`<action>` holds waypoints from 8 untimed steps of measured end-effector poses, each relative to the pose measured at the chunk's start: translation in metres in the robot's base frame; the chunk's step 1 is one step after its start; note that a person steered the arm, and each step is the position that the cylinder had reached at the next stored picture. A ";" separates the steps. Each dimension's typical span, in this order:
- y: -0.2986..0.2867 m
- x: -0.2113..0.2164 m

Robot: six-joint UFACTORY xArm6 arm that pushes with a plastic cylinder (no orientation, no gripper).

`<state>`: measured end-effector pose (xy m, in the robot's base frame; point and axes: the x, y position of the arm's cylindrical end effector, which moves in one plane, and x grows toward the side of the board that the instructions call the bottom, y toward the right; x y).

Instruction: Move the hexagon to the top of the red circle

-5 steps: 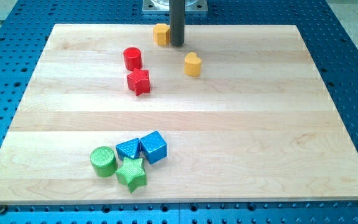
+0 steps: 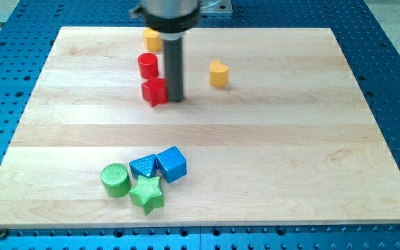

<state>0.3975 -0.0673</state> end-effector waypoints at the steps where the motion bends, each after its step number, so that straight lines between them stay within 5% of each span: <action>1: 0.001 0.011; 3: 0.115 -0.002; 5: 0.088 -0.075; 6: 0.121 -0.075; 8: 0.081 -0.089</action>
<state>0.3081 0.0141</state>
